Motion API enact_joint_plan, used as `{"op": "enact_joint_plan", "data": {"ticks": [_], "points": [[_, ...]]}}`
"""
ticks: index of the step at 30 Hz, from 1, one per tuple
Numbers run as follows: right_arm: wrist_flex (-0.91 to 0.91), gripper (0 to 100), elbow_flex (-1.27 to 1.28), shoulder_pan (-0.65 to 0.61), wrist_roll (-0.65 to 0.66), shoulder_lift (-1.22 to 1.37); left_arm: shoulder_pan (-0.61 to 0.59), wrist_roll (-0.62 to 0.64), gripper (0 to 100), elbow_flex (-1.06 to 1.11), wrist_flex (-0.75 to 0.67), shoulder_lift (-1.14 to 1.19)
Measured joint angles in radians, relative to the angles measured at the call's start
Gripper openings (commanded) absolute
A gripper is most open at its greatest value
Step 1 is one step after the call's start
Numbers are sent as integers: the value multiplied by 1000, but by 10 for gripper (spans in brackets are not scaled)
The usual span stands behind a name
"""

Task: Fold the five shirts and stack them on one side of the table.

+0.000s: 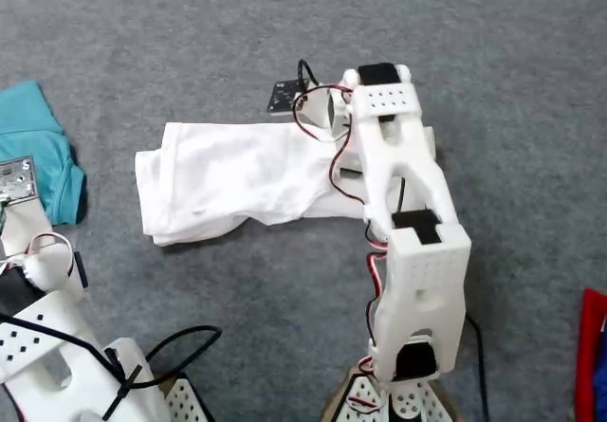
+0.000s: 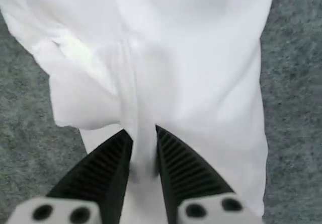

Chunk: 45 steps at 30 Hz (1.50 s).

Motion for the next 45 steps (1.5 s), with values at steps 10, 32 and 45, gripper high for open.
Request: {"op": "enact_joint_plan", "data": {"ticks": [10,32,45], "points": [[63,375,-101,-3,-63,2,0,-12,19,0,0,0],[276,37,3,229,-308,-247,284,296,257,-483,35,706],[206,37,104,321,-308,-247,408,462,262,-993,87,1386]]}}
